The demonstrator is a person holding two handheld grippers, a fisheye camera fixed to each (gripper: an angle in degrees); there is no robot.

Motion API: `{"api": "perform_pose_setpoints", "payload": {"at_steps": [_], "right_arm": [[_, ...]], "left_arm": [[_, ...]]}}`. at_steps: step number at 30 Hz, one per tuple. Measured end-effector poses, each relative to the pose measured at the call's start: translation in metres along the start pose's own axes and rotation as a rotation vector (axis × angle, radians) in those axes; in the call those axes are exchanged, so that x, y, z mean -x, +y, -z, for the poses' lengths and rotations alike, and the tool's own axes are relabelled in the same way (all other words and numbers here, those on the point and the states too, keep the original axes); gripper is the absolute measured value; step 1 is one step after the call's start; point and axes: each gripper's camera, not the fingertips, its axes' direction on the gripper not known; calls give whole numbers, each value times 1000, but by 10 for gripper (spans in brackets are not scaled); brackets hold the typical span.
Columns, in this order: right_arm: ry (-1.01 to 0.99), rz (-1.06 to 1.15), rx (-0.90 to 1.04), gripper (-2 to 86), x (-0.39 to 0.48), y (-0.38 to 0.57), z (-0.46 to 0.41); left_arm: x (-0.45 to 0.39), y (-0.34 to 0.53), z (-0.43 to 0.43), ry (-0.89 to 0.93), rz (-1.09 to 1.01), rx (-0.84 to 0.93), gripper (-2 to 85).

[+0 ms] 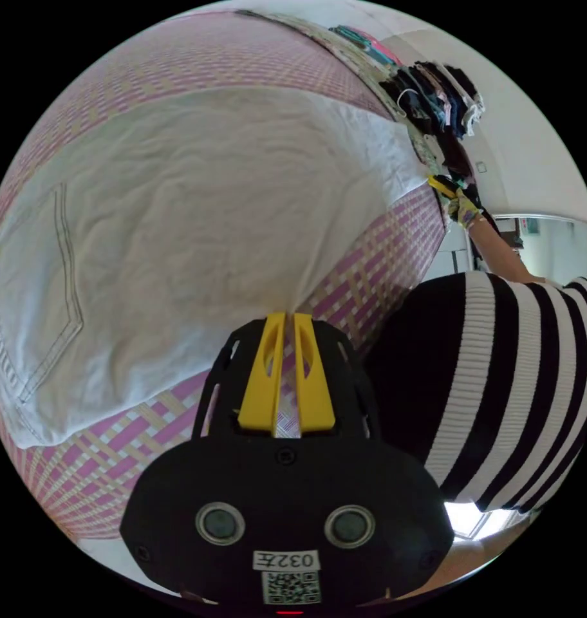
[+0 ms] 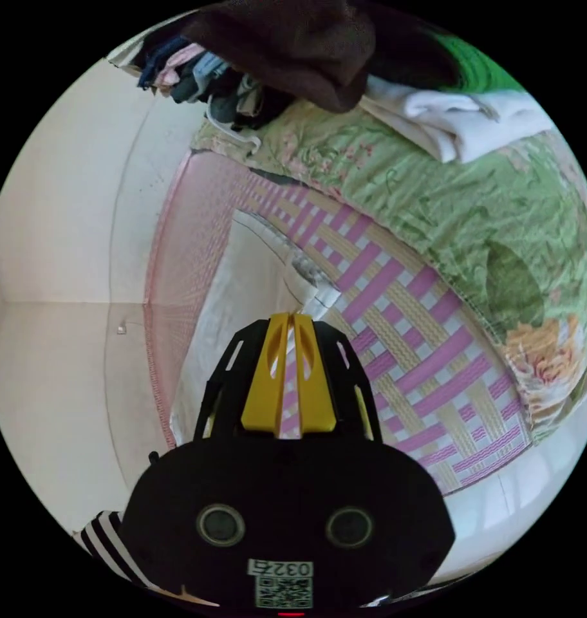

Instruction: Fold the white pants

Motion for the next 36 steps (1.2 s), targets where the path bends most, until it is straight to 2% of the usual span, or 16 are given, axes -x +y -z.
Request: {"api": "perform_pose_setpoints", "payload": {"at_steps": [5,8,13,16,19,23,26,30,36], "right_arm": [[78,115,-131,53,44,35,37],[-36,300,31,51,85,67,7],[-205,682,473,50,190,156,-92],[-273,830,687,52,242,201,-138],[-304,880,829,56,279,228,-170],[-328,855,937,66,307,245,-196],[-316,757,1000,80,316,251,-216],[-289,658,1008,92,329,252,-227],[-266,483,1013,87,333,254,-232]], "left_arm": [[3,26,43,35,5,-117,-8],[24,54,71,58,97,-206,-13],[58,83,86,205,231,-275,28],[66,68,81,337,281,-309,72],[74,53,85,397,386,-382,82],[85,50,94,543,465,-490,81],[89,51,101,567,524,-526,81],[102,67,118,667,662,-735,85],[133,86,156,662,821,-944,90]]}}
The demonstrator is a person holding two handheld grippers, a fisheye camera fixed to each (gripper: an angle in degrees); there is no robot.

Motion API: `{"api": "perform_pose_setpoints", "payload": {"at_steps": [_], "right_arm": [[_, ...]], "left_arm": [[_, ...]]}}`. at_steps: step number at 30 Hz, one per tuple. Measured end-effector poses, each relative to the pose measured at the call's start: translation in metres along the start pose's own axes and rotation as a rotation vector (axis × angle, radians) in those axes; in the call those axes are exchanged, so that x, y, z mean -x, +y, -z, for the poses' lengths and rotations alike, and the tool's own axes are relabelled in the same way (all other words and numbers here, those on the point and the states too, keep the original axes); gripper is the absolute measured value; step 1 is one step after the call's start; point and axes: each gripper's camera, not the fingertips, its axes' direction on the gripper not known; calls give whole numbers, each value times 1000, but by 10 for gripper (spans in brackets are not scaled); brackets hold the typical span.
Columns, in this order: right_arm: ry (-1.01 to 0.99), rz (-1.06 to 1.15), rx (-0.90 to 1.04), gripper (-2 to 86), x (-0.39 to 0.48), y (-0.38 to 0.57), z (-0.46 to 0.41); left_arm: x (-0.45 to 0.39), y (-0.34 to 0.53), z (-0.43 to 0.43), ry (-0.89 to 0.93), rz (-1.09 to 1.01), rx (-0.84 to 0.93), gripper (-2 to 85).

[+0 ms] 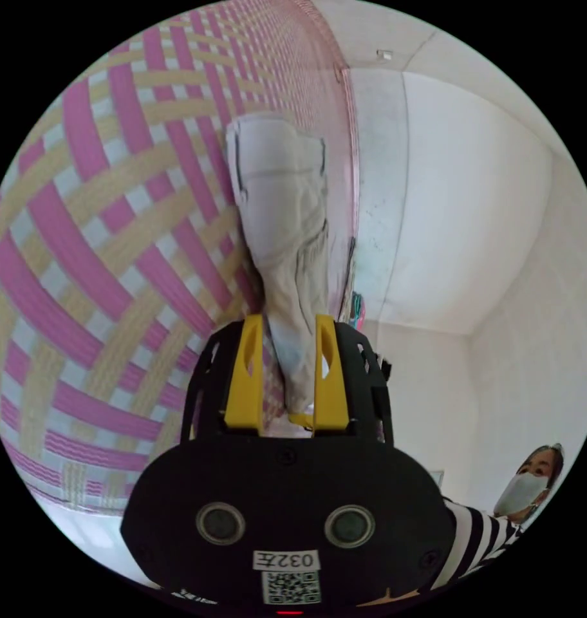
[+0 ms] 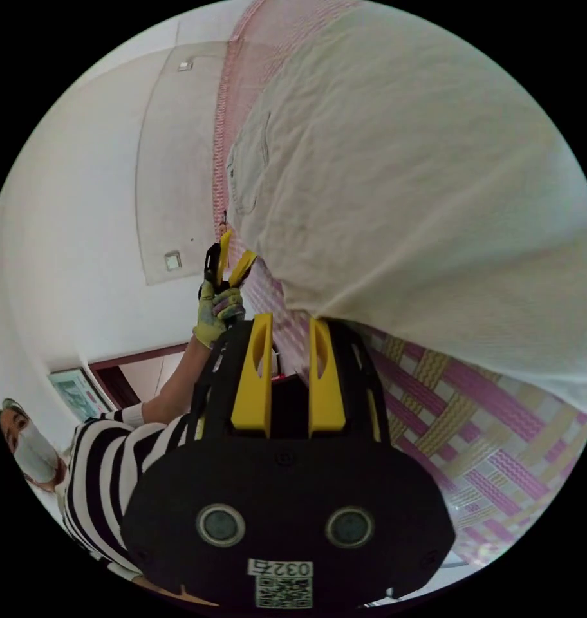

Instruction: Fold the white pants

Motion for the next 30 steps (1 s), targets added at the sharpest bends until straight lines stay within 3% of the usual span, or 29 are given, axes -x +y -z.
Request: {"api": "perform_pose_setpoints", "payload": {"at_steps": [9,15,17,20,22,26,30], "right_arm": [[34,-96,-69,19,9,0,2],[126,52,-47,-6,51,12,2],[145,41,-3,-8,47,8,-11],[186,7,141,-9,37,-2,-40],[197,36,310,-10,40,9,-54],[221,129,47,-10,52,42,3],[310,131,-221,-10,35,59,61]], "left_arm": [[-18,-49,10,-5,107,-153,60],[-64,-52,19,-44,-73,-177,31],[-49,-54,20,-122,-28,-166,30],[-4,-49,20,2,90,-164,29],[-3,-34,35,-43,72,-218,24],[-41,-11,60,-226,-123,-296,-4],[-84,-2,-17,-135,-389,26,-8]]}}
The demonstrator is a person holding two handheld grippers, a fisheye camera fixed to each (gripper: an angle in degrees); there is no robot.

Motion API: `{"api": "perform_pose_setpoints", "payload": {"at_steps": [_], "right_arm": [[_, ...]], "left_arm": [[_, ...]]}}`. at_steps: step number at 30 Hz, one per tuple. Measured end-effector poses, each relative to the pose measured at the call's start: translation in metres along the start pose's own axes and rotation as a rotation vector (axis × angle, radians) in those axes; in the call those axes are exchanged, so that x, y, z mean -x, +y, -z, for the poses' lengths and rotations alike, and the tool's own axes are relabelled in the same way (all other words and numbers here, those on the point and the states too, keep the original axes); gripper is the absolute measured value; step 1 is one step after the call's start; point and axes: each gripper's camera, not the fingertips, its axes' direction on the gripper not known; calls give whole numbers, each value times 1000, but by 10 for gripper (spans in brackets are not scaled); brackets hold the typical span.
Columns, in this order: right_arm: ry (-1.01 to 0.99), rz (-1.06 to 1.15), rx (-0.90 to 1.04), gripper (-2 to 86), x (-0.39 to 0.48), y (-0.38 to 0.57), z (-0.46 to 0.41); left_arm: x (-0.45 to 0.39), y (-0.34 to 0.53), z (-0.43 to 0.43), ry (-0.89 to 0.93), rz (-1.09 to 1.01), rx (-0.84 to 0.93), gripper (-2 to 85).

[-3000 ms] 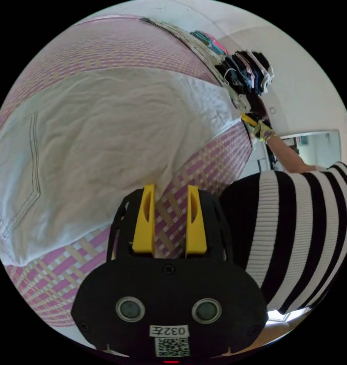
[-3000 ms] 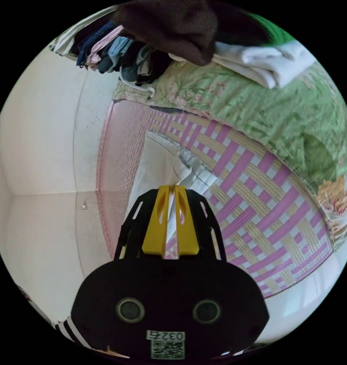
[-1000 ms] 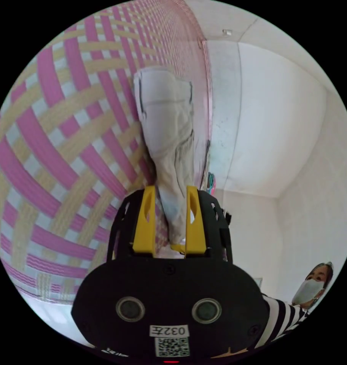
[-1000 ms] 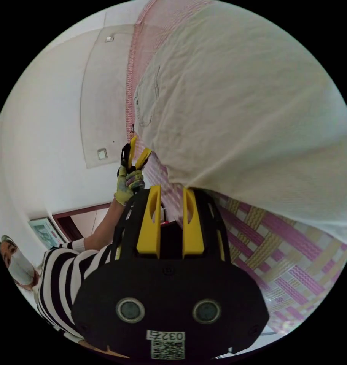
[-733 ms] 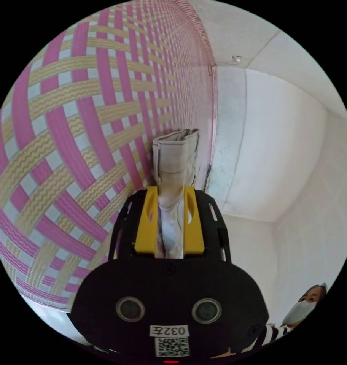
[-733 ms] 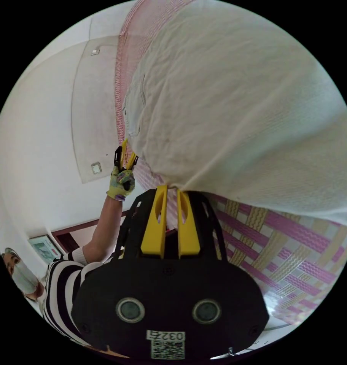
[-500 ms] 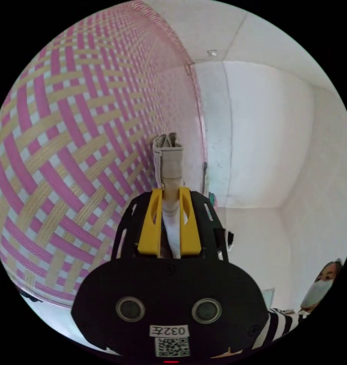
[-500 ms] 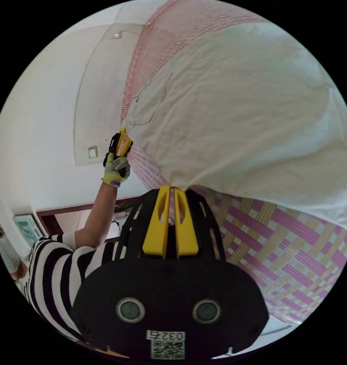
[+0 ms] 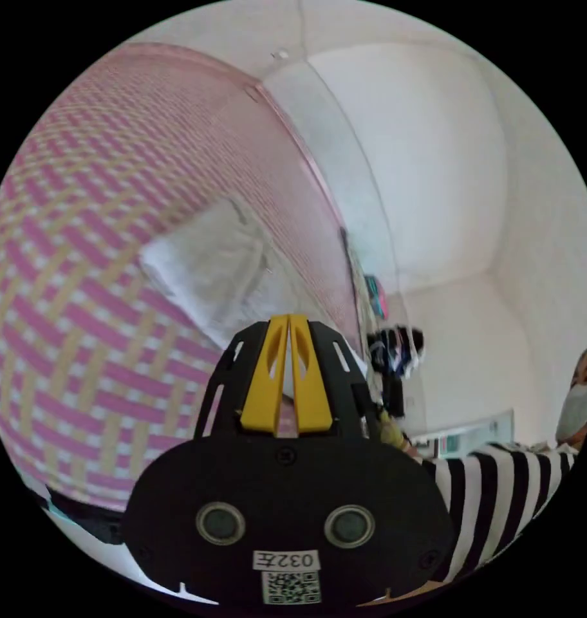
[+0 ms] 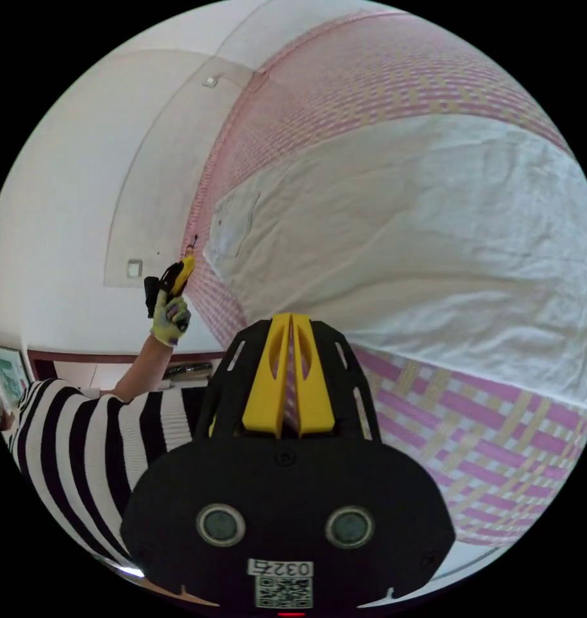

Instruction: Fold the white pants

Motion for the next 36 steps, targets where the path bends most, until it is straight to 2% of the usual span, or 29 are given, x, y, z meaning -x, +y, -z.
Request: {"api": "perform_pose_setpoints", "payload": {"at_steps": [3,5,6,8,10,13,15,19,21,26,31,33,35,36], "right_arm": [[49,28,2,-10,-14,-8,-7],[111,70,81,-10,-19,-10,-24],[115,112,91,-10,-22,-6,-27],[100,119,67,-10,-36,3,-22],[8,84,19,-10,-67,22,-9],[-12,1,-42,-10,-90,47,2],[-76,29,-108,-10,-88,61,13],[-89,-106,-332,-10,-111,91,46],[-77,-156,-377,-10,-125,101,53],[28,-240,-426,-10,-143,129,69],[142,-398,-581,-3,-172,192,104],[149,-487,-653,12,-190,220,119],[130,-578,-735,38,-211,249,135],[113,-627,-787,53,-225,265,145]], "left_arm": [[-30,12,-97,49,-138,297,-9],[-38,23,-137,-70,-201,423,-9],[-33,29,-145,-230,-219,437,-9],[-12,30,-137,-242,-204,408,-9],[24,28,-112,-162,-101,339,-9],[45,30,-95,-82,-1,269,-9],[38,25,-88,-7,-46,235,-9],[32,-16,-88,-92,-78,148,-9],[41,-39,-95,-142,-54,130,-9],[82,-77,-96,-451,23,105,-9],[150,-67,-67,-277,211,-75,-9],[155,-63,-58,-269,251,-127,-9],[133,-61,-55,-357,177,-126,-9],[113,-59,-62,-374,77,-89,-9]]}}
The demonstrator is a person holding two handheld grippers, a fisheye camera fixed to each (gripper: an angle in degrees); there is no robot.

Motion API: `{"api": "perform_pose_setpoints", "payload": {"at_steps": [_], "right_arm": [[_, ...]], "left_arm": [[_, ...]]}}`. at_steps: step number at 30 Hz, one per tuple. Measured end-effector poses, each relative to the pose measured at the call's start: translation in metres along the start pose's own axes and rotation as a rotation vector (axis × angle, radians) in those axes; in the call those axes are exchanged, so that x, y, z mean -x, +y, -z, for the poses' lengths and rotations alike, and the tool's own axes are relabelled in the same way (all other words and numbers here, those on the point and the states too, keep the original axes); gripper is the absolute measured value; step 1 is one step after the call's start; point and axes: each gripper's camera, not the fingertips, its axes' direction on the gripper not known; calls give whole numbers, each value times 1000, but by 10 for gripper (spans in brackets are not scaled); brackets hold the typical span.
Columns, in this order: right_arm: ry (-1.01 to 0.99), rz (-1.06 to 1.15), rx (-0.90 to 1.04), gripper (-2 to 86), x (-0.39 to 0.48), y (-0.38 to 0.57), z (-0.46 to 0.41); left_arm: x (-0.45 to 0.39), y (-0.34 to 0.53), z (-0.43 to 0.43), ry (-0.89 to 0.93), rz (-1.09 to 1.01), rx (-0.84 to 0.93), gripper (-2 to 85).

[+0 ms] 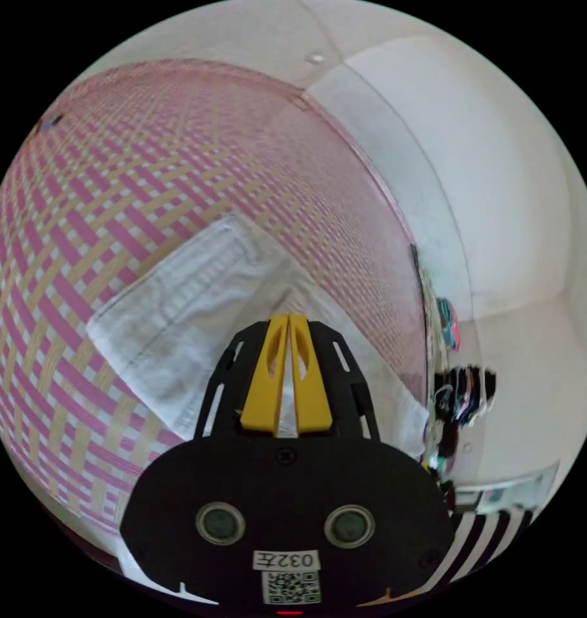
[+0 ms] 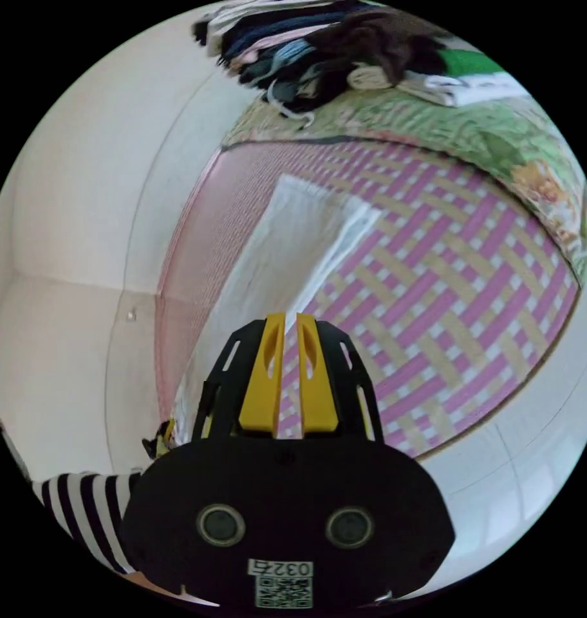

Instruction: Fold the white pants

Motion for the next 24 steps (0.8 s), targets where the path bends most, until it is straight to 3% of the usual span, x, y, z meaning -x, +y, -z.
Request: {"api": "perform_pose_setpoints", "payload": {"at_steps": [2,6,10,16,20,24], "right_arm": [[-29,-72,-39,92,-26,-9,11],[-125,-201,-20,132,-78,-38,5],[-226,-189,-21,124,-105,-61,0],[-386,-35,92,113,-116,-74,-28],[-401,40,109,83,-114,-72,-41],[-392,41,42,50,-115,-72,-36]], "left_arm": [[-35,11,-17,74,-149,101,-9],[-117,64,-105,301,-404,489,-9],[-179,119,-184,447,-477,758,-9],[-241,172,-260,462,-603,1035,-9],[-250,183,-283,459,-576,1107,-9],[-243,188,-295,341,-610,1121,-9]]}}
